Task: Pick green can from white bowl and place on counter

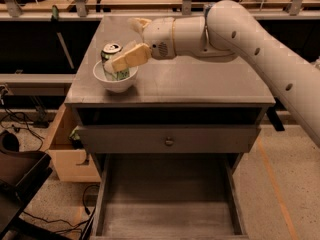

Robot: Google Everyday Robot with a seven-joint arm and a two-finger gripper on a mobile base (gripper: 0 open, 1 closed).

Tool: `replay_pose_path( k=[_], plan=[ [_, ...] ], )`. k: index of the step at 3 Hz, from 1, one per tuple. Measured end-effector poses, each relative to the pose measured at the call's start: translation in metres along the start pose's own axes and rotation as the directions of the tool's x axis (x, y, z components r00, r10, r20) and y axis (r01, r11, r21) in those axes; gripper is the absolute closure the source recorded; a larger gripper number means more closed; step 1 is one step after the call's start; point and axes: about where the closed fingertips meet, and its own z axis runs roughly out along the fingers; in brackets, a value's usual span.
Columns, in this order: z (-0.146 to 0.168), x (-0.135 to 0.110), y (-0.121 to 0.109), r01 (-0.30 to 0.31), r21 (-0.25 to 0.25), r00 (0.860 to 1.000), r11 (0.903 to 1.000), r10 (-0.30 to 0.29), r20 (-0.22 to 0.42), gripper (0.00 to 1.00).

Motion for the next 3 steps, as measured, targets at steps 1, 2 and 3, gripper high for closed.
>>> replay_pose_path(
  k=[1,2,3],
  plan=[
    [0.022,0.022,0.003,0.009,-0.04,1.0,0.9992,-0.008,0.02,0.0],
    [0.037,0.042,0.004,0.005,-0.057,1.0,0.9984,-0.004,0.024,0.0],
    [0.048,0.054,0.006,0.002,-0.069,1.0,0.9976,0.0,0.03,0.17]
  ],
)
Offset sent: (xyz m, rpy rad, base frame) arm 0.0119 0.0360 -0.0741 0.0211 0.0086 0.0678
